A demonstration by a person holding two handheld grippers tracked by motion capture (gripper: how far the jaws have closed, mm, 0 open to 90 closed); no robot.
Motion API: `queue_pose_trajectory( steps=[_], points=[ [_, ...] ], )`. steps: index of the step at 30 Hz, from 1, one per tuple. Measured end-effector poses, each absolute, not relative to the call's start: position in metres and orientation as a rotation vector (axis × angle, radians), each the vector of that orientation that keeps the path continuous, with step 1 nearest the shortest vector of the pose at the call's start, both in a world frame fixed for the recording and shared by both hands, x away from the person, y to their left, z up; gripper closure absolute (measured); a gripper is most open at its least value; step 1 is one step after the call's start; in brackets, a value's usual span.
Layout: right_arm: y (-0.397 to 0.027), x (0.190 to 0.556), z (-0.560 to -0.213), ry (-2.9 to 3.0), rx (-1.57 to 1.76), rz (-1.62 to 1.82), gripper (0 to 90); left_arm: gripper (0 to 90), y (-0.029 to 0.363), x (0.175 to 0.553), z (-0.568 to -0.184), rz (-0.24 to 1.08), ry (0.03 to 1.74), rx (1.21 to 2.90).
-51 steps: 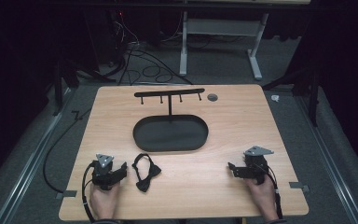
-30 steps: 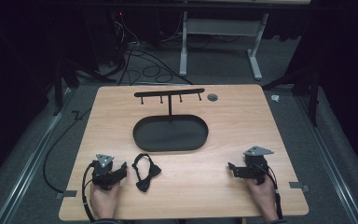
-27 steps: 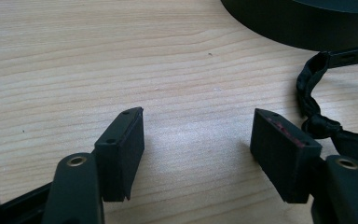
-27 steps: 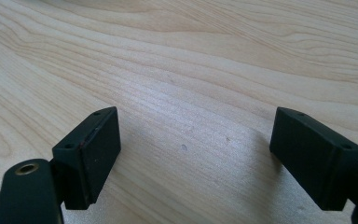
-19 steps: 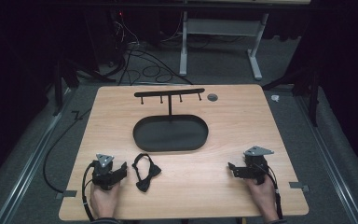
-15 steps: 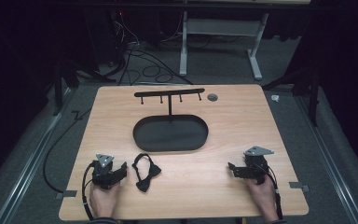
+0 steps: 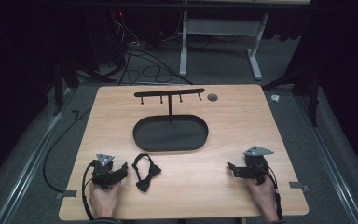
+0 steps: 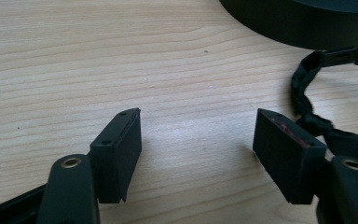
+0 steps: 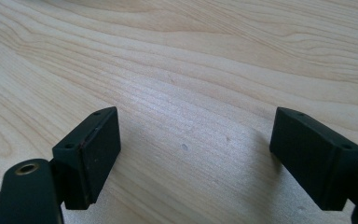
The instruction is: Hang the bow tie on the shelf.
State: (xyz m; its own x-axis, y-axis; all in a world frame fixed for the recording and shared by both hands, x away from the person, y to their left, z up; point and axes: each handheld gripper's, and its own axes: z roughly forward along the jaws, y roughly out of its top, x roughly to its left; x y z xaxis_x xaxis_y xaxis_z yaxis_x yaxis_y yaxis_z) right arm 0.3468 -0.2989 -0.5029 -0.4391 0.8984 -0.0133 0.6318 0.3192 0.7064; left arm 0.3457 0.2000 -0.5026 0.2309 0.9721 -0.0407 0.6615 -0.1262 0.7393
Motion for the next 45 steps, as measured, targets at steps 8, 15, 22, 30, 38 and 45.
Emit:
queue_pose_trajectory(
  steps=[8, 15, 22, 30, 38, 45],
  points=[
    [-0.299, 0.347, -0.503, 2.186, 1.356, 0.894, 17.3, 37.4, 0.193, 0.341, -0.484, 0.572, 1.415, 1.829],
    [-0.299, 0.347, -0.503, 2.186, 1.356, 0.894, 17.3, 44.3, 0.182, 0.344, -0.477, 0.516, 1.37, 1.855],
    [-0.299, 0.347, -0.503, 2.188, 1.354, 0.894, 17.3, 48.8, 0.174, 0.352, -0.48, 0.477, 1.365, 1.887],
    [-0.299, 0.347, -0.503, 2.188, 1.354, 0.896, 17.3, 56.4, 0.166, 0.364, -0.487, 0.451, 1.366, 1.895],
    [-0.299, 0.346, -0.503, 2.19, 1.35, 0.898, 17.3, 68.7, 0.162, 0.371, -0.495, 0.443, 1.373, 1.93],
    [-0.299, 0.346, -0.503, 2.19, 1.351, 0.897, 17.2, 80.5, 0.158, 0.372, -0.498, 0.481, 1.356, 1.986]
  ],
)
